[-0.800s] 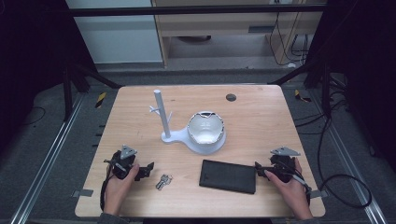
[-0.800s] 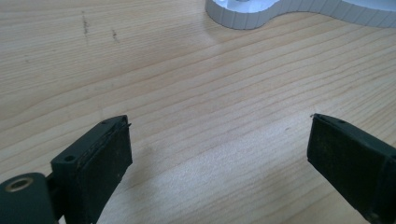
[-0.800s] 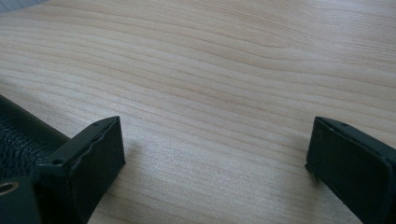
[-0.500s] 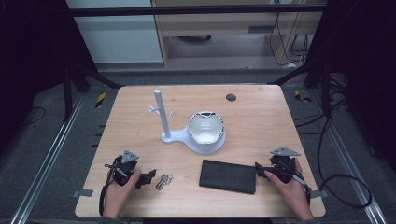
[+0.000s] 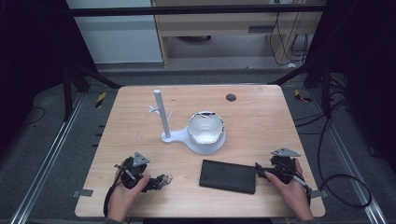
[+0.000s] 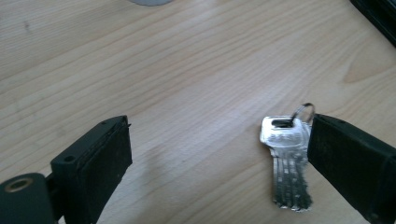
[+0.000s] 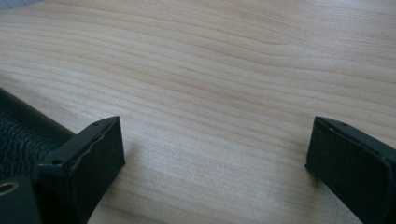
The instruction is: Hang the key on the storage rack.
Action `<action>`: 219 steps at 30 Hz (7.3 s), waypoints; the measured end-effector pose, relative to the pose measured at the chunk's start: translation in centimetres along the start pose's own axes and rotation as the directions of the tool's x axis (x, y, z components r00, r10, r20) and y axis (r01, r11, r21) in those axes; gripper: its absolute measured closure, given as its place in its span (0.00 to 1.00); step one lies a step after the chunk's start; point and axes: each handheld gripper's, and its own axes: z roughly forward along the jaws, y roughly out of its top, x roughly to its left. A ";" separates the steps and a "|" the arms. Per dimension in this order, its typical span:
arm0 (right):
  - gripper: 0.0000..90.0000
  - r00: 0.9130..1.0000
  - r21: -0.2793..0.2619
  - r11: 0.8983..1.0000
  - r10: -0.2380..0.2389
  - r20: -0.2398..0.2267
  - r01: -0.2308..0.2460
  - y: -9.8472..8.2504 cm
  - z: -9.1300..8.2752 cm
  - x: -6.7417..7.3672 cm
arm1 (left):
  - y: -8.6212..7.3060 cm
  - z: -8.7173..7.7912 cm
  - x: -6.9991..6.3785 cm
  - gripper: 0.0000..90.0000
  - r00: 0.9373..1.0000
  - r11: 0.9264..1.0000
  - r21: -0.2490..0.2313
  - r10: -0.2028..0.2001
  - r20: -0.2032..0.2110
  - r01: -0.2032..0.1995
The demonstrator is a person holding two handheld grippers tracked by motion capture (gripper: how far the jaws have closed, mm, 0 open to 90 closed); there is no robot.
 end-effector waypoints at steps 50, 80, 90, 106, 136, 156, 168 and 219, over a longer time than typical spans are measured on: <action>0.03 1.000 0.006 1.000 0.004 -0.008 -0.004 0.0 -0.1 -0.1 | 3.5 -0.8 -4.3 0.32 0.967 0.898 0.359 0.243 0.078 -0.255; 0.04 1.000 0.006 1.000 0.007 0.003 -0.007 -0.1 -0.2 0.0 | 3.7 1.9 -3.6 0.89 0.961 0.862 0.424 0.237 0.145 -0.277; 0.04 1.000 0.005 1.000 0.007 0.004 -0.007 -0.2 -0.2 0.1 | 4.0 1.6 -3.7 0.89 0.954 0.852 0.429 0.261 0.148 -0.300; 0.04 1.000 0.003 1.000 0.003 -0.003 -0.003 -0.2 -0.2 0.2 | 3.7 2.0 -3.6 0.86 0.943 0.844 0.422 0.302 0.136 -0.331; 0.06 1.000 0.000 1.000 -0.011 -0.010 0.011 -0.2 -0.2 0.2 | 8.4 -3.5 -2.5 0.98 0.935 0.860 0.365 0.327 0.141 -0.356; 0.04 0.999 0.005 1.000 -0.022 -0.025 0.022 -0.1 -0.1 -0.1 | 14.6 -9.1 -0.4 0.98 0.920 0.853 0.352 0.383 0.077 -0.385; 0.03 0.999 0.009 1.000 -0.026 -0.024 0.026 0.0 0.0 -0.1 | 16.6 -10.4 0.7 0.98 0.921 0.863 0.335 0.388 0.040 -0.378; 0.02 1.000 0.009 1.000 -0.017 -0.012 0.017 -0.1 0.0 0.0 | 22.4 -11.2 1.6 0.98 0.899 0.832 0.426 0.429 -0.091 -0.355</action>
